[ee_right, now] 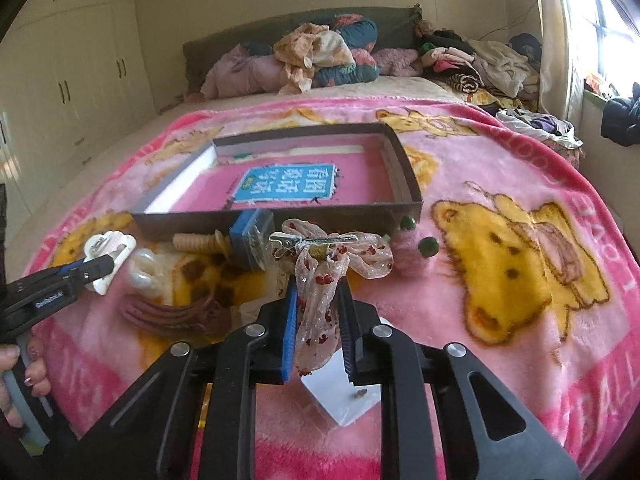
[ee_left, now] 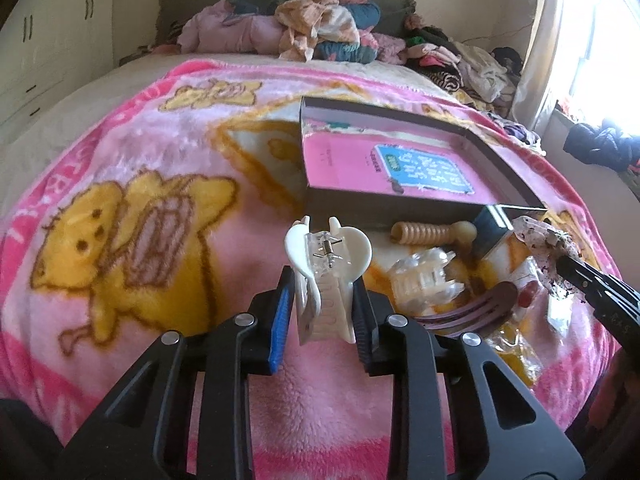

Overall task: Organize jewelry
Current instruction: 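Carry both held clips over the grey box with both tools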

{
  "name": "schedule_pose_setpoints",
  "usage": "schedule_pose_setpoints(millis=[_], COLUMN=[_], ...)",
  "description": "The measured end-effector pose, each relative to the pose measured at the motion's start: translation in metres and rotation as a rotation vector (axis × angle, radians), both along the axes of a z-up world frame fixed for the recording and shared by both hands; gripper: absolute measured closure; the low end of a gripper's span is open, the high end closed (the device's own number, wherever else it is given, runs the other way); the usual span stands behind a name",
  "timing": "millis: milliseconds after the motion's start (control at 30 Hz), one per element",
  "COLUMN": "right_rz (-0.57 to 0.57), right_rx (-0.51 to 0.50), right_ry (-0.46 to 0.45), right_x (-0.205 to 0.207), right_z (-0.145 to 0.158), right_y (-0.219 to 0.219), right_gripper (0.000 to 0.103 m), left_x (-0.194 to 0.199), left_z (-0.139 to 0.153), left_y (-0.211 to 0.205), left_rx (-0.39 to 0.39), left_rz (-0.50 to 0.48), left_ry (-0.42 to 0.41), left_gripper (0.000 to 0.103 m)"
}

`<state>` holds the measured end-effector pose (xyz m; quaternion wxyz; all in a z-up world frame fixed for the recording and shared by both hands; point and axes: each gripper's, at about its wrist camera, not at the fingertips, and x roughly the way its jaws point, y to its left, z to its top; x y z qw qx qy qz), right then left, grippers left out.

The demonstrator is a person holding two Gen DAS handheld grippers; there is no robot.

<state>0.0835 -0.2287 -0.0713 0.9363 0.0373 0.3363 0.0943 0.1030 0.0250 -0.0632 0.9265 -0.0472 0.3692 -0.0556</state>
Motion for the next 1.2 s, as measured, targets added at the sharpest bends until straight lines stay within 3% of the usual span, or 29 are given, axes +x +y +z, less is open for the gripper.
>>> schedule_pose_setpoints(millis=[267,533,1200], right_rz=[-0.005,-0.034,0.016], right_rx=[0.039,0.019,-0.045], right_ry=[-0.057,-0.098,-0.044], right_x=[-0.009,0.014,0.106], right_z=[0.028,0.045,0.036], right_y=[-0.016,-0.036,-0.019], right_gripper=[0.085,0.085,0.084], left_x=[0.006,0.036,0.113], left_z=[0.021,0.031,0.025], left_y=[-0.006,-0.029,-0.066], left_rx=[-0.012,-0.017,0.017], left_rz=[-0.022,-0.064,-0.119], left_ry=[-0.037,-0.062,-0.031], left_gripper=[0.083,0.083,0.083])
